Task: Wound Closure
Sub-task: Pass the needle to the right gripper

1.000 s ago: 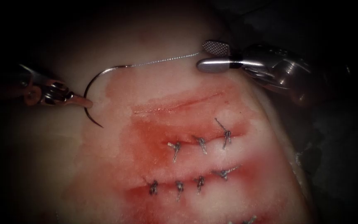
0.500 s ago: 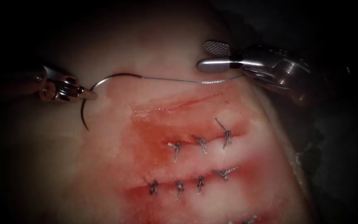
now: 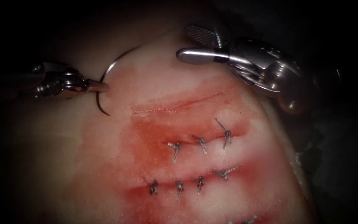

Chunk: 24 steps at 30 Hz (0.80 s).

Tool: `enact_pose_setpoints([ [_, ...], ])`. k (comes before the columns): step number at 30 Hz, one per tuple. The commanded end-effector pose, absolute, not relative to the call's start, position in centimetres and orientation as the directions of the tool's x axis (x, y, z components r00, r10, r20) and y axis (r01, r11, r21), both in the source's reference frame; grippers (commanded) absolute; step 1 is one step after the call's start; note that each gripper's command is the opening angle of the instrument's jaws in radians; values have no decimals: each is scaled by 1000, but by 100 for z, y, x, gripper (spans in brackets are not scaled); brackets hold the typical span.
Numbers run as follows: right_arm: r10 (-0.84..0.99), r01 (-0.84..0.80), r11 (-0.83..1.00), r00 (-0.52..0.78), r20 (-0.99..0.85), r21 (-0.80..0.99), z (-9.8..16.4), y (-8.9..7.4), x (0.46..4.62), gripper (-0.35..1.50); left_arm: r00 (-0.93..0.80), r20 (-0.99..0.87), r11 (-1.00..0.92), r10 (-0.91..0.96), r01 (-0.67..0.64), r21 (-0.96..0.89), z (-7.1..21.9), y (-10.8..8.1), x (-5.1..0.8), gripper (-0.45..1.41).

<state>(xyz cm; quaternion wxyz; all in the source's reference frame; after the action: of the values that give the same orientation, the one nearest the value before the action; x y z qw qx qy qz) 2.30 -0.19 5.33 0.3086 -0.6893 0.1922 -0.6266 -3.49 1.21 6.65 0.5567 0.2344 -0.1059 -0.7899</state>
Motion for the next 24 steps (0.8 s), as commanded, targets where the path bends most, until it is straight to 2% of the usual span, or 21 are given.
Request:
enact_pose_setpoints([
  [1, -708, 95, -684, 150, 690, -723, 522, -33, 246, 130, -288, -287, -395, -913, 798, 455, 670, 128, -356, -45],
  [9, -677, 146, -706, 149, 721, -693, 523, -34, 263, 147, -317, -314, -437, -895, 764, 474, 673, 125, -355, -45],
  [16, -677, 165, -701, 152, 720, -694, 533, -33, 253, 147, -310, -318, -434, -896, 765, 476, 671, 128, -349, -45],
  [22, -777, 210, -565, 190, 600, -798, 549, -29, 242, 147, -312, -316, -435, -896, 760, 482, 650, 139, -338, -45],
  [24, -786, 274, -518, 222, 577, -811, 563, -25, 230, 147, -317, -314, -438, -895, 761, 479, 641, 141, -336, -45],
])
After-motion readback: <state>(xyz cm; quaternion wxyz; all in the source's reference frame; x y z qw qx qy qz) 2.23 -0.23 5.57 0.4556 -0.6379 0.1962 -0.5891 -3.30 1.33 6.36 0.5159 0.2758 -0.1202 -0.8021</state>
